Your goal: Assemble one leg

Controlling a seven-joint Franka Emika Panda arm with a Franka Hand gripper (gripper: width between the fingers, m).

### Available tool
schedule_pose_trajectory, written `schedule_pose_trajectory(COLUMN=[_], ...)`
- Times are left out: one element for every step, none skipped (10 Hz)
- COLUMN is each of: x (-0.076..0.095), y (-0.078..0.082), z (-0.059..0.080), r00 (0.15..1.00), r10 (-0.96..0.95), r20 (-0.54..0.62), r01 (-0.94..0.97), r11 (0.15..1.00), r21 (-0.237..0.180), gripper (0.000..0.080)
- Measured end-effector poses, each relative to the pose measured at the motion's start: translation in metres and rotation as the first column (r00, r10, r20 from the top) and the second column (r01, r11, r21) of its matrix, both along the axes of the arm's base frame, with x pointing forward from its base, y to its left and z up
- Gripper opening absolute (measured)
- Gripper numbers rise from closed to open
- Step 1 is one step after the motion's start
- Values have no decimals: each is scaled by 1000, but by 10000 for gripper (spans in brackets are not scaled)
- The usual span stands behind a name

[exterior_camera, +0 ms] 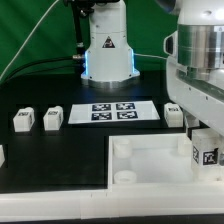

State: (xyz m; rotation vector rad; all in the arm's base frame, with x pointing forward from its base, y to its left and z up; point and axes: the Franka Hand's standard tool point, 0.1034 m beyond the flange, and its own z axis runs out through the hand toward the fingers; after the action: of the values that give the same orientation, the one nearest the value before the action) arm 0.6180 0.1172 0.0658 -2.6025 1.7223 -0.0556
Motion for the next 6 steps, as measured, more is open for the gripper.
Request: schedule_pose_trajectory(x=[1, 1, 1, 1, 2, 3], y=[0, -1, -1, -1, -1, -1], z=[1, 1, 1, 1, 2, 2], r00=[996, 977, 947, 914, 886, 836], r10=[86, 214, 322, 407, 464, 549], r20=[1, 0, -2, -3, -3, -5], r01=[-86, -214, -322, -407, -464, -549], r11=[996, 977, 947, 913, 886, 836], r21=[-4, -9, -14, -17, -20, -26], gripper=[648, 649, 649, 649, 649, 649])
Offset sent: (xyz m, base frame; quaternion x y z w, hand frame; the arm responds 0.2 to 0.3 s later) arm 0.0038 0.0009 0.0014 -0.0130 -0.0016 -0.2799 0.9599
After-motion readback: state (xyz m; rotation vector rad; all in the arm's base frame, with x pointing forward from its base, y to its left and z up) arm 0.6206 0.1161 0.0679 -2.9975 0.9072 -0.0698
